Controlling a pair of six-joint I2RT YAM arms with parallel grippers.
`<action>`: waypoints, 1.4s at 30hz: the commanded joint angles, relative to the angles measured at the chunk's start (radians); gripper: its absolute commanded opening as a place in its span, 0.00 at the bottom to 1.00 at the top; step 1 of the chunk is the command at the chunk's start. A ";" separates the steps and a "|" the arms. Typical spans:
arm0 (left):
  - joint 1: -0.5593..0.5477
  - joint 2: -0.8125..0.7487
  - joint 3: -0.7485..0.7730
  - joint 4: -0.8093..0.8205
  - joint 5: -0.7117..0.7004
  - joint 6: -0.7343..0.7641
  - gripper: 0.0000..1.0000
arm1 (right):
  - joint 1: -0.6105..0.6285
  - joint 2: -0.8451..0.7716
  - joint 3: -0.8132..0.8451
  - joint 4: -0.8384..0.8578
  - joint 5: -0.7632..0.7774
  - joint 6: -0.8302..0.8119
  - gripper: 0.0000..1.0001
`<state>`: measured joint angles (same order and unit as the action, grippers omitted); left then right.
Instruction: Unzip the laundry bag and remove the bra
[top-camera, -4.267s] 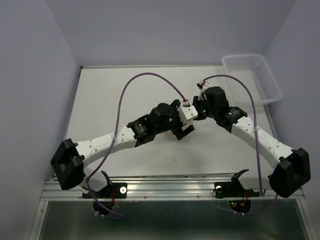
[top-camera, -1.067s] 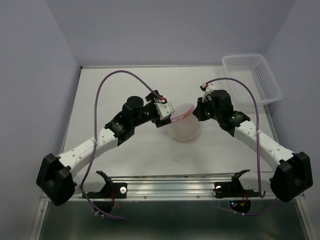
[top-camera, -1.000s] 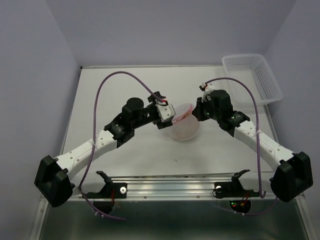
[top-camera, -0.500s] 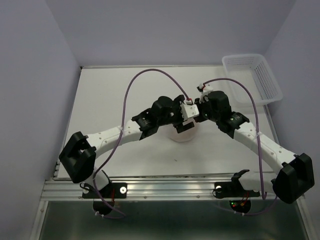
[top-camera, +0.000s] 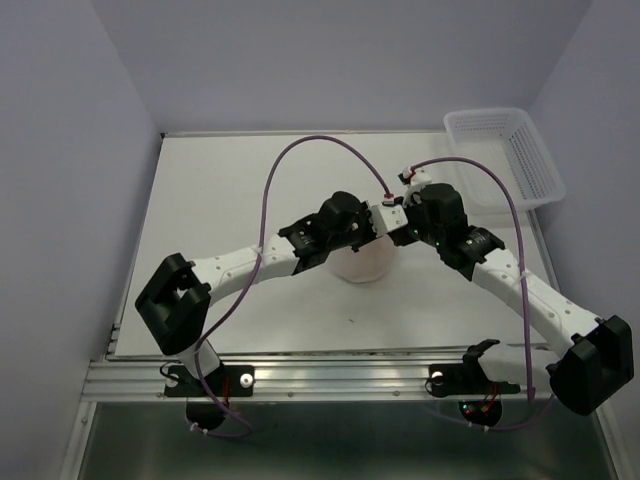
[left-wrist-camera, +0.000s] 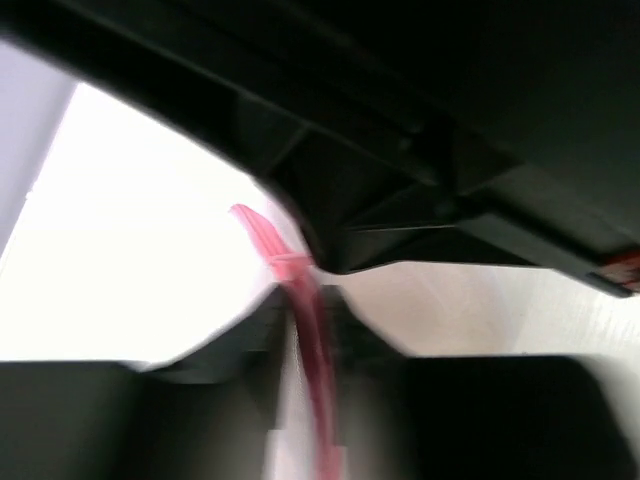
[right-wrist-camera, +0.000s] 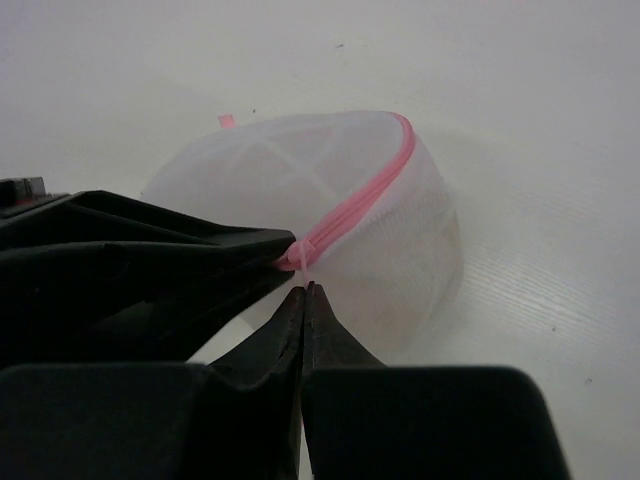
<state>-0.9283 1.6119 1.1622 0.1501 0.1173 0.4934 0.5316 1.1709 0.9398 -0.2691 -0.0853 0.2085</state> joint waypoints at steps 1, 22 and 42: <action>-0.003 -0.009 0.047 -0.012 -0.045 0.017 0.09 | 0.008 -0.039 0.014 0.048 0.048 -0.001 0.01; -0.001 -0.206 -0.091 -0.060 0.180 0.293 0.00 | -0.086 0.101 0.077 0.030 0.309 -0.058 0.01; 0.023 -0.211 -0.056 -0.273 0.345 0.614 0.00 | -0.234 0.108 -0.050 0.311 -0.117 -0.313 0.01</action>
<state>-0.9070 1.3998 1.0634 -0.0959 0.4404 1.0901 0.3202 1.2896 0.8795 -0.0723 -0.2230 -0.0814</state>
